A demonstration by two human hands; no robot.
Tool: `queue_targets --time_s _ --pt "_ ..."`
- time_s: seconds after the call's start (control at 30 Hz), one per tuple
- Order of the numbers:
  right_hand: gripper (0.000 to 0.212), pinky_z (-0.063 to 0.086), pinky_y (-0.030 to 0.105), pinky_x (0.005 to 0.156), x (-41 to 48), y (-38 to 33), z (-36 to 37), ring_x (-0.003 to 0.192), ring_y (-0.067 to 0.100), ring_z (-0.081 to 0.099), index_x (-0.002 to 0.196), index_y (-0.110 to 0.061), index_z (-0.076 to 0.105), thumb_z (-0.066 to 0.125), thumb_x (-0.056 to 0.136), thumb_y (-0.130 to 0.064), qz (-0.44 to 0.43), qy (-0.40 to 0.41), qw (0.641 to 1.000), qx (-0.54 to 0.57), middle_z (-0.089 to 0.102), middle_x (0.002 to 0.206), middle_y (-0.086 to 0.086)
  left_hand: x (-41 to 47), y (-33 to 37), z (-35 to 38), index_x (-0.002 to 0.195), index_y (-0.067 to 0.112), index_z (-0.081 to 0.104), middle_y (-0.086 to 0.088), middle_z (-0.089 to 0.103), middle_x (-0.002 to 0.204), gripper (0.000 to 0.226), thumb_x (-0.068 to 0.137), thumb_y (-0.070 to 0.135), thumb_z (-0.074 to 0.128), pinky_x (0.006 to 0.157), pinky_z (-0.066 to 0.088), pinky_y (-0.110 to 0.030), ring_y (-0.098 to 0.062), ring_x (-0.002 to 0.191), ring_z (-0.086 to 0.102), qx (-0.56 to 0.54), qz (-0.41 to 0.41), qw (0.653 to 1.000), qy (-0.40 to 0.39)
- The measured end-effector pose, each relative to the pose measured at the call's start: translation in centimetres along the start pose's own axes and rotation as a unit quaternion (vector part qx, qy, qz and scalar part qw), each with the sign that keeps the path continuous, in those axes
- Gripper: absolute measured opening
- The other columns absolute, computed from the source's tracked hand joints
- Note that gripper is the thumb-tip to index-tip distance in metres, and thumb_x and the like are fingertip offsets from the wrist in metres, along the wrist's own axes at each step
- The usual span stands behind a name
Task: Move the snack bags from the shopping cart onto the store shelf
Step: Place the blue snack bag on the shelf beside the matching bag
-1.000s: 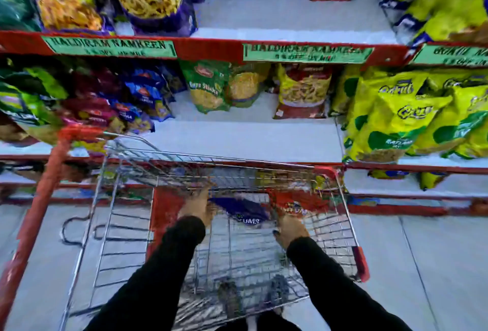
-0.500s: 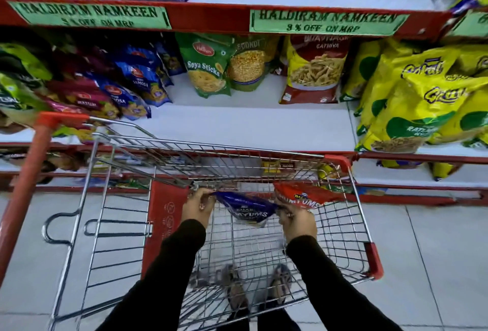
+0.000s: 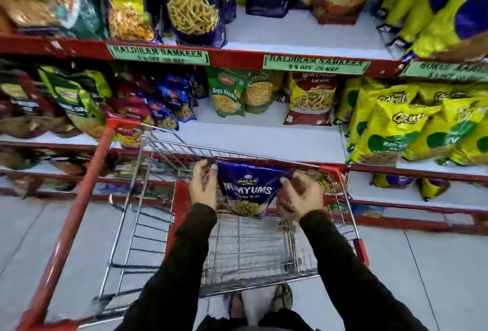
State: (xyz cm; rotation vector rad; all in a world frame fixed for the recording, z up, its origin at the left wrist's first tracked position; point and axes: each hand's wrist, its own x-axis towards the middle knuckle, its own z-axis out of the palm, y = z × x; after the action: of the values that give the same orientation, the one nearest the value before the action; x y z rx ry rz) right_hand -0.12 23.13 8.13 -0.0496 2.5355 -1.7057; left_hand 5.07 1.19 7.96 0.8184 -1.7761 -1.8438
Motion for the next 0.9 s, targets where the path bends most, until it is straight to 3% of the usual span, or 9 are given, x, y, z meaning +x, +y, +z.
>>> queue_targets --time_s 0.1,0.23,0.43,0.53,0.63,0.7,0.77,0.83,0.9 --pt "0.014 0.048 0.008 0.071 0.9 -3.5 -0.7 0.074 -0.004 0.064 0.077 -0.027 0.060 0.068 0.085 -0.019 -0.063 0.032 0.996 0.058 0.068 0.079 -0.007 0.4 4.0 0.8 0.098 0.018 0.052 0.002 0.059 0.097 0.008 0.093 0.013 0.056 0.079 0.044 -0.005 0.012 0.082 0.057 -0.021 0.045 0.999 -0.007" --pt "0.006 0.055 0.030 0.075 3.6 -7.1 -2.4 0.077 0.016 0.067 0.085 -0.025 0.066 0.066 0.085 -0.031 -0.136 0.053 0.985 0.089 0.072 0.081 0.002 1.7 9.2 2.7 0.100 0.014 0.054 0.012 0.059 0.091 0.009 0.093 0.011 0.056 0.073 0.046 0.000 0.023 0.073 0.057 -0.053 0.094 0.994 0.007" --pt "0.014 0.056 0.022 0.070 8.3 -15.1 -5.6 0.073 0.004 0.064 0.084 -0.027 0.063 0.066 0.086 -0.013 -0.216 0.094 0.956 0.176 0.069 0.081 -0.005 4.9 18.7 6.7 0.091 0.027 0.064 0.002 0.066 0.094 0.011 0.087 0.017 0.065 0.091 0.049 -0.032 -0.009 0.087 0.061 -0.184 0.117 0.976 -0.004" --pt "0.016 0.053 0.019 0.070 11.1 -19.6 -7.6 0.073 0.003 0.063 0.081 -0.031 0.066 0.065 0.087 -0.017 -0.263 0.112 0.938 0.195 0.071 0.076 -0.014 6.8 23.5 9.3 0.104 0.011 0.065 0.006 0.066 0.092 0.016 0.089 0.014 0.063 0.085 0.052 -0.017 0.003 0.080 0.062 -0.240 0.129 0.962 -0.017" --pt "0.006 0.053 0.026 0.074 14.4 -23.3 -9.4 0.079 0.008 0.063 0.088 -0.027 0.066 0.063 0.089 -0.022 -0.281 0.118 0.926 0.223 0.072 0.083 -0.011 8.8 28.1 12.2 0.106 0.006 0.067 0.005 0.068 0.091 0.019 0.089 0.013 0.063 0.084 0.052 -0.012 0.003 0.079 0.063 -0.272 0.140 0.951 -0.035" --pt "0.008 0.052 0.032 0.073 16.8 -25.3 -10.5 0.077 0.010 0.061 0.092 -0.017 0.065 0.062 0.089 -0.024 -0.295 0.117 0.920 0.230 0.070 0.084 -0.004 9.9 30.4 14.0 0.108 0.000 0.067 -0.005 0.071 0.095 0.024 0.088 0.013 0.064 0.088 0.053 -0.019 -0.007 0.085 0.064 -0.282 0.129 0.950 -0.046" --pt "0.005 0.050 0.027 0.066 18.9 -27.2 -11.3 0.068 0.003 0.058 0.085 -0.022 0.065 0.062 0.090 -0.024 -0.294 0.130 0.920 0.223 0.067 0.076 -0.009 10.9 32.2 15.7 0.112 -0.004 0.066 -0.018 0.070 0.111 0.031 0.087 0.014 0.065 0.098 0.050 -0.033 -0.018 0.097 0.062 -0.300 0.101 0.947 -0.052" --pt "0.006 0.050 0.021 0.064 21.3 -28.6 -11.8 0.065 0.000 0.058 0.083 -0.025 0.064 0.063 0.089 -0.024 -0.284 0.140 0.924 0.216 0.067 0.075 -0.007 12.1 33.4 17.2 0.113 -0.002 0.067 -0.020 0.068 0.118 0.033 0.085 0.016 0.068 0.100 0.049 -0.037 -0.018 0.099 0.061 -0.309 0.081 0.947 -0.044" --pt "0.011 0.053 0.032 0.073 24.0 -29.6 -12.1 0.074 0.008 0.060 0.084 -0.023 0.067 0.067 0.083 -0.034 -0.269 0.148 0.927 0.216 0.070 0.082 0.004 13.7 34.5 18.5 0.113 -0.001 0.067 -0.018 0.069 0.118 0.034 0.084 0.017 0.069 0.102 0.049 -0.035 -0.015 0.098 0.061 -0.297 0.076 0.951 -0.026"
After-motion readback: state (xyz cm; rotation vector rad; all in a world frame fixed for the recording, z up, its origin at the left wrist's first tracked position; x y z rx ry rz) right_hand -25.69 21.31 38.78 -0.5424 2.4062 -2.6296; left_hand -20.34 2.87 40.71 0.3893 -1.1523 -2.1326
